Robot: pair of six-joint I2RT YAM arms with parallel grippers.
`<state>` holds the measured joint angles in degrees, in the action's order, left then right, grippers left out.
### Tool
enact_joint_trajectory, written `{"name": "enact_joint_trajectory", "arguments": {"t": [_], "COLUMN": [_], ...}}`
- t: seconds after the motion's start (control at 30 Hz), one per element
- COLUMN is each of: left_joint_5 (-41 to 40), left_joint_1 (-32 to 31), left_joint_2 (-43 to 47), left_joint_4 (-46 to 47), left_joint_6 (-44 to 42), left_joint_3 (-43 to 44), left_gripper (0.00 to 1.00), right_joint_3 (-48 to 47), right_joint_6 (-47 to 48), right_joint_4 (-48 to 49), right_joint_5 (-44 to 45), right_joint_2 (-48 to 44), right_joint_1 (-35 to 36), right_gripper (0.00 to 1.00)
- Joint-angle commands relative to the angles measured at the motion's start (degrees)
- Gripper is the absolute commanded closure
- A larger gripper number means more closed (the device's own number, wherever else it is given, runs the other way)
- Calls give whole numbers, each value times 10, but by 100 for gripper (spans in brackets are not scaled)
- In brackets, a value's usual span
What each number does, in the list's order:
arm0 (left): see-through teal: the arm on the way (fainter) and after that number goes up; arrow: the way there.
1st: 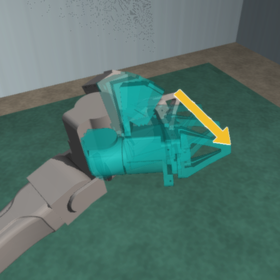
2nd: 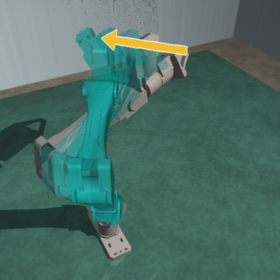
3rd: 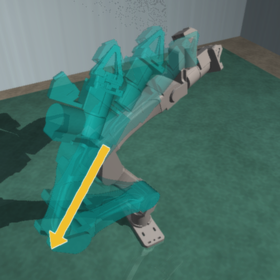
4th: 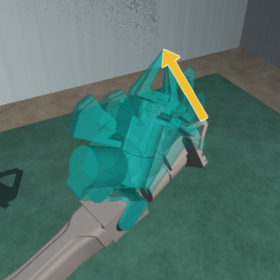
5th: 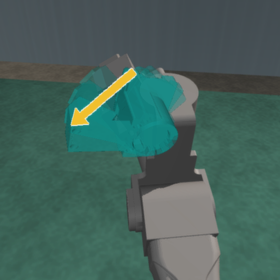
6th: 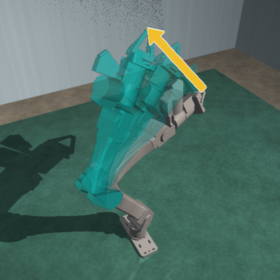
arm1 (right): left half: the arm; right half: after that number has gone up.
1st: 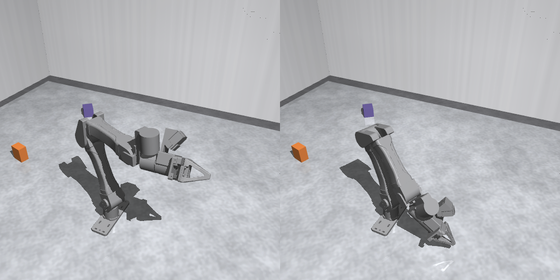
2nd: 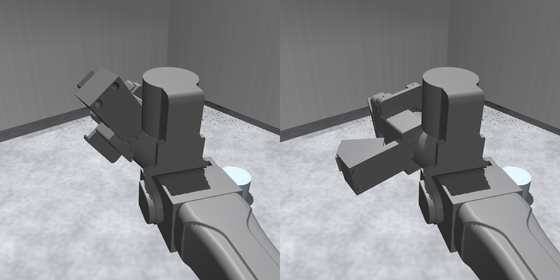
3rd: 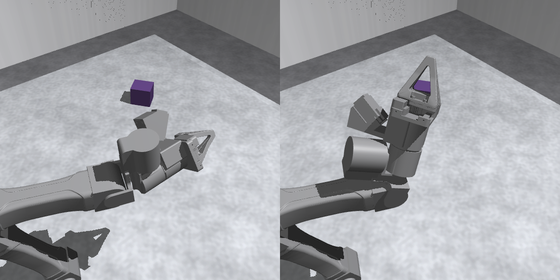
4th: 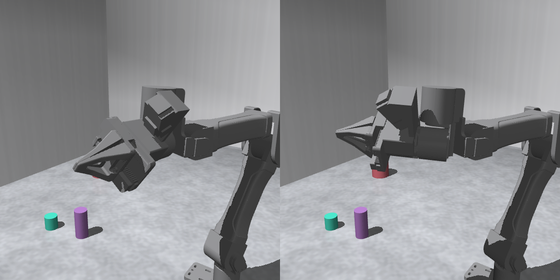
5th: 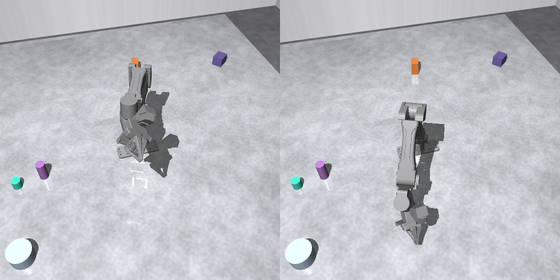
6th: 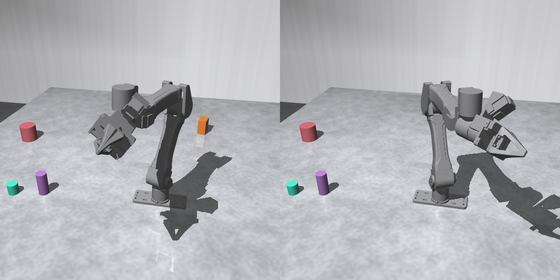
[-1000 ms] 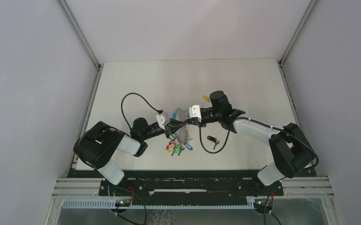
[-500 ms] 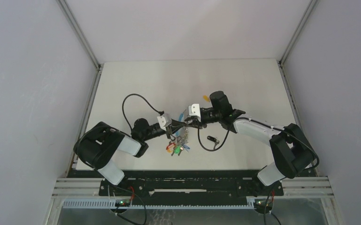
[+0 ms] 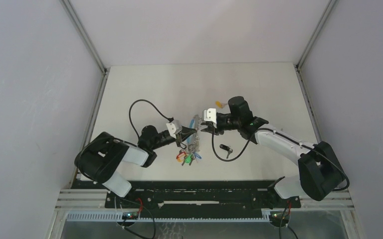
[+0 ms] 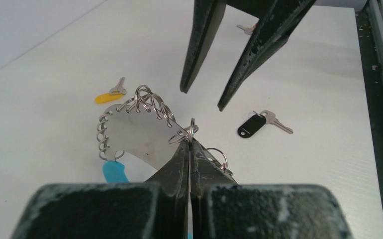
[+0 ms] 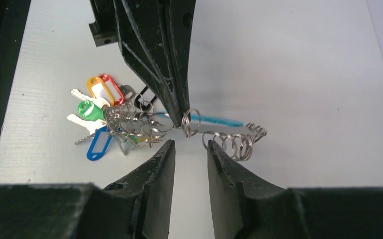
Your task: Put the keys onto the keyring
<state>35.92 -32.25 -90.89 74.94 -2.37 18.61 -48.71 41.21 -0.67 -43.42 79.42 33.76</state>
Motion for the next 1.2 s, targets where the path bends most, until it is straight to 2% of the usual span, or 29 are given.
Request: {"name": "enact_joint_trajectory", "arguments": {"t": [0.0,0.3,0.57,0.73,0.93,0.97,1.0,1.1,1.17], "left_joint_5": [-21,-19,-16,-15,-12,-13,-13,-21,-26], "left_joint_1": [-3,-3,-3,-3,-3,-3,-3,-3,-3], "left_joint_2": [32,37,36,38,35,35,35,42,52], "left_joint_4": [-6,-10,-3,-1,9,12,14,9,-7], "left_joint_6": [-20,-11,-2,0,10,12,12,14,11], "left_joint_3": [0,2,4,3,2,2,1,-1,-2], "left_gripper": [100,100,100,100,100,100,100,100,100], "right_joint_3": [11,19,19,24,66,70,73,74,80], "right_joint_6": [-12,-27,-34,-31,-18,-14,-12,-7,-17], "right_joint_4": [30,102,123,134,205,213,216,211,221], "right_joint_5": [16,10,17,75,180,187,192,234,275], "right_joint_2": [-5,29,46,46,26,24,23,23,19], "right_joint_1": [9,24,30,43,72,76,79,89,91], "right_gripper": [69,74,79,98,100,100,94,71,66]}}
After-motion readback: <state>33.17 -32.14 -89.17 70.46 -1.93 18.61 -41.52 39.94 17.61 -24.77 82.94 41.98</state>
